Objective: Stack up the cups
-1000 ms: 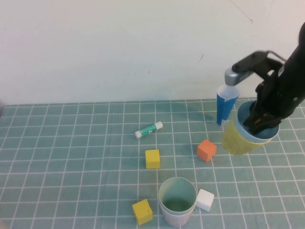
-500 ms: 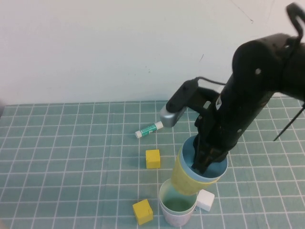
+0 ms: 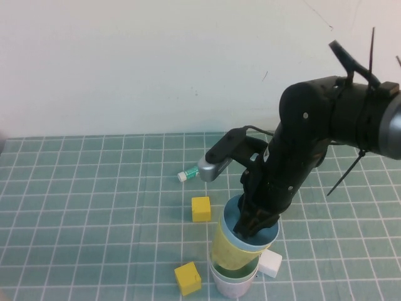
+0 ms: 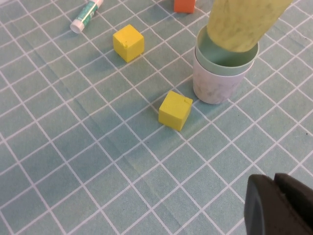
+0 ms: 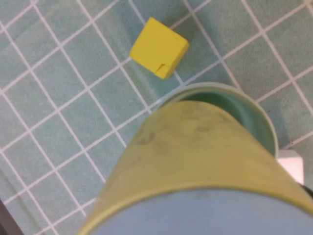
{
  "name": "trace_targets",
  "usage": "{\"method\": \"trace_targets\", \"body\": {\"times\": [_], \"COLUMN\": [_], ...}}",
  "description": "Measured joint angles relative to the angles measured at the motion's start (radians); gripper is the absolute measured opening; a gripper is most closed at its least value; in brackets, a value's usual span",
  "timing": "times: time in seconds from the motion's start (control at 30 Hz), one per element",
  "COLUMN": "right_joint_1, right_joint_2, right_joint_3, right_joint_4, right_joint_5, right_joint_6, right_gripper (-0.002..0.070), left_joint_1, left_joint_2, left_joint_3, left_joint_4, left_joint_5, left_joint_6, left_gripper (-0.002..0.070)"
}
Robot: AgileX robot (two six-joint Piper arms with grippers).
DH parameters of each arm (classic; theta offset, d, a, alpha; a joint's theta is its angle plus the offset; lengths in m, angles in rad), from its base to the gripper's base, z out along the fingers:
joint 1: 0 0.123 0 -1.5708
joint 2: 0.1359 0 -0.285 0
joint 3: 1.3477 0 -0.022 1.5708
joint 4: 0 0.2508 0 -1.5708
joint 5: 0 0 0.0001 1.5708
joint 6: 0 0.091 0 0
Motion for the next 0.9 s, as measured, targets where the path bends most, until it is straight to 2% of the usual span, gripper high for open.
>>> {"method": "trace_targets", "body": {"times": [0.13, 0.3, 0.4, 0.7, 0.9], "right_joint_1": [0.0, 0.0, 0.0, 0.0, 0.043], "right_joint_2": [0.02, 0.022, 0.022, -0.088, -0.327], "right_joint_3": [0.0, 0.0, 0.0, 0.004, 0.134], "right_joint_4": [0.0, 0.0, 0.0, 0.002, 0.03], "right_joint_5": [-0.007, -0.008, -0.008, -0.008, -0.156], "right_joint_6": [0.0, 0.004, 0.029, 0.048, 0.0], "right_gripper": [0.0097, 0.0193, 0.0217, 0.0209, 0.0151], "left_joint_1": [0.0, 0.0, 0.0, 0.0, 0.0], "left_joint_2": [0.0, 0.0, 0.0, 0.0, -0.034], "left_joint_3": [0.0, 0.0, 0.0, 0.011, 0.07], "left_joint_4": [0.0, 0.0, 0.0, -0.006, -0.017], "left_joint_5": [0.004, 0.022, 0.034, 0.048, -0.016], "left_joint_6": [0.002, 0.006, 0.008, 0.009, 0.009], "left_gripper": [-0.0001, -0.0001, -0.0001, -0.0001, -0.0002]}}
